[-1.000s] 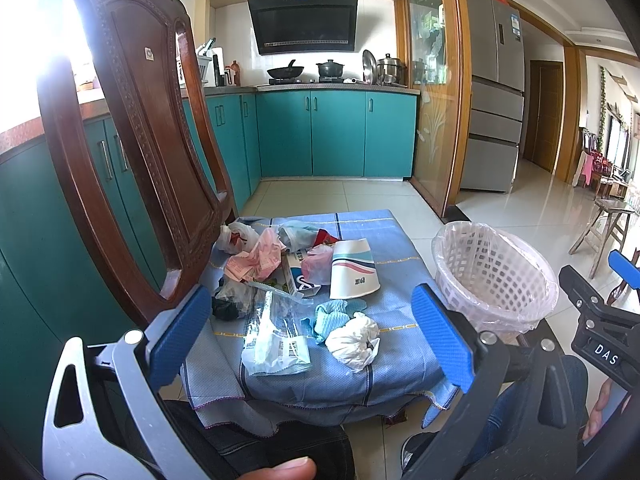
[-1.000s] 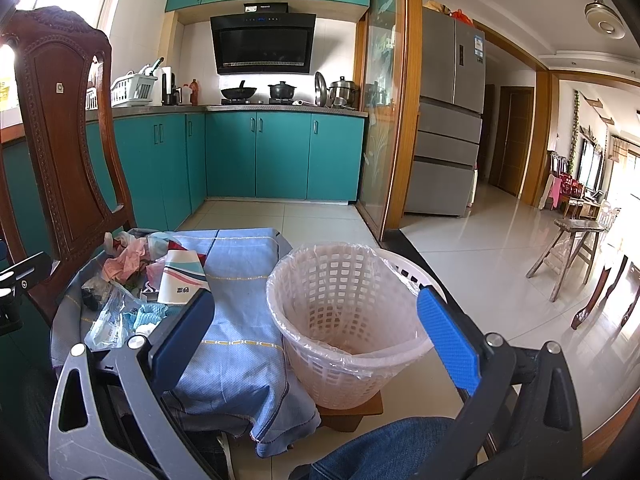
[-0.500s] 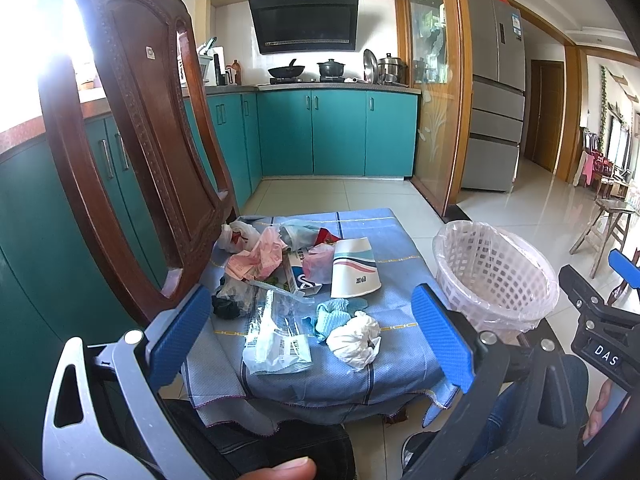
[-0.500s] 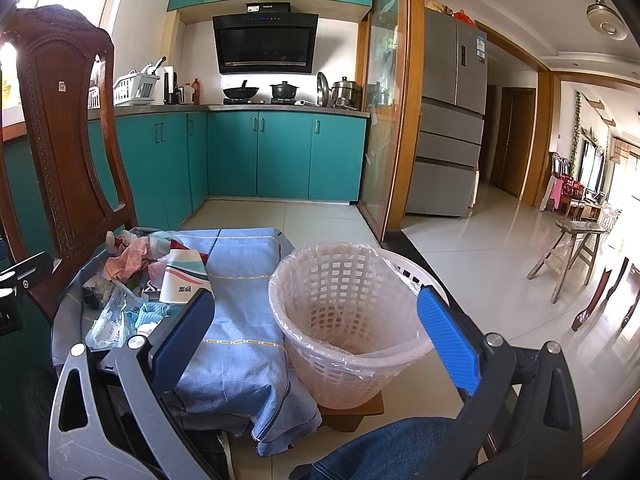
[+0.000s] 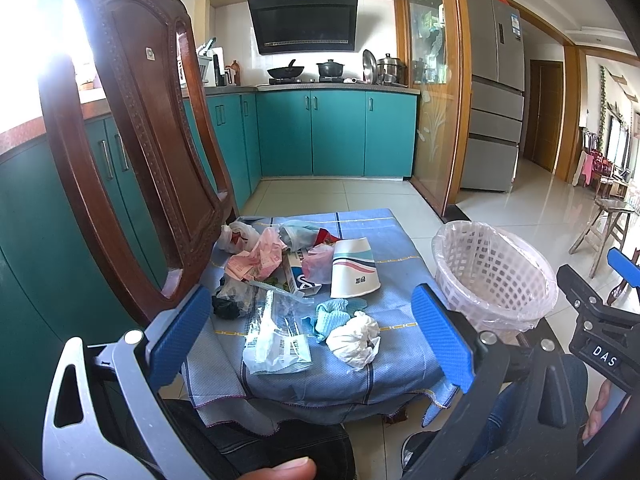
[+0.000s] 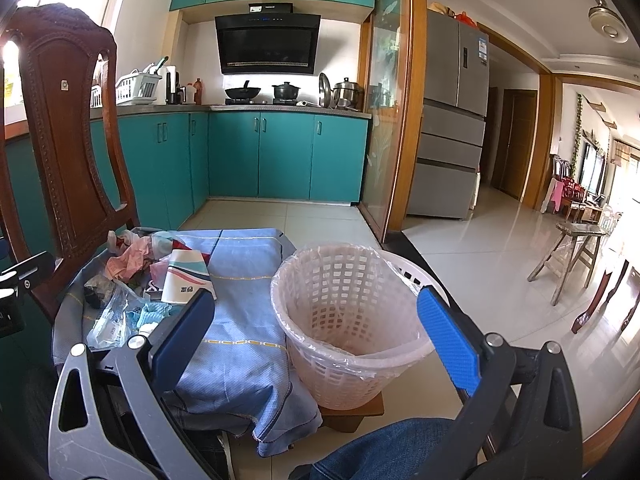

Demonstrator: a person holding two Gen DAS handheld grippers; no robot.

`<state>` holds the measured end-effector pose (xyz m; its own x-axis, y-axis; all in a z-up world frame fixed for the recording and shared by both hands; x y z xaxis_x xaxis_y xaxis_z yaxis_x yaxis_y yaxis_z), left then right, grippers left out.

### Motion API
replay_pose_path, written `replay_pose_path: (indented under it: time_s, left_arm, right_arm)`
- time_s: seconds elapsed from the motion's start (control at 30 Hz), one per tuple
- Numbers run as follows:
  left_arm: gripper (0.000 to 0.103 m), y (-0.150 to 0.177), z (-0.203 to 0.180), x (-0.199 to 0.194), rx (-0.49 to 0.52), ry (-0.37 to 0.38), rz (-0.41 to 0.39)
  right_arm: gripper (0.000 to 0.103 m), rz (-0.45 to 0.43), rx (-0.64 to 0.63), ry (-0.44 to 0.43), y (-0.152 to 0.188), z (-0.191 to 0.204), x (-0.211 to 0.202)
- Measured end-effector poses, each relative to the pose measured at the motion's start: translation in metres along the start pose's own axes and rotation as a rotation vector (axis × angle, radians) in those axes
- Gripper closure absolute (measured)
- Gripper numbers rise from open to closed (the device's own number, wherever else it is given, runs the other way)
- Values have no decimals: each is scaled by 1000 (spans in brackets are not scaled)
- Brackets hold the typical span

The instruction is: Collect trash

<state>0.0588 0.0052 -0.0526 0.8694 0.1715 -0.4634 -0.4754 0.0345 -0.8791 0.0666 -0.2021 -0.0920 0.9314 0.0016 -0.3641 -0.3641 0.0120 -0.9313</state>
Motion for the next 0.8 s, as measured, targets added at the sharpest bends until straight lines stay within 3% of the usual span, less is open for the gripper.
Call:
replay_pose_path:
  time_s: [0.8]
  left_arm:
    - [3,-3,1,0,3,-1,4]
  right_arm:
    - [3,2,-1,-2,-1,3,-1]
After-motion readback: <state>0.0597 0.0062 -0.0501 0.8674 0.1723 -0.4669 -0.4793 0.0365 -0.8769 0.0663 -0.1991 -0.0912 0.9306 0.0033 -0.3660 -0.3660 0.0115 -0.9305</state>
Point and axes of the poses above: each gripper's, at about its wrist camera, not at the fingertips, and x roughly the way its jaws point, z to its left, y to its underside, the point moved 8 cm from there along x, roughly the way its jaws point, and after that the axes turned 10 degrees about -y, right-handed, at the moved point
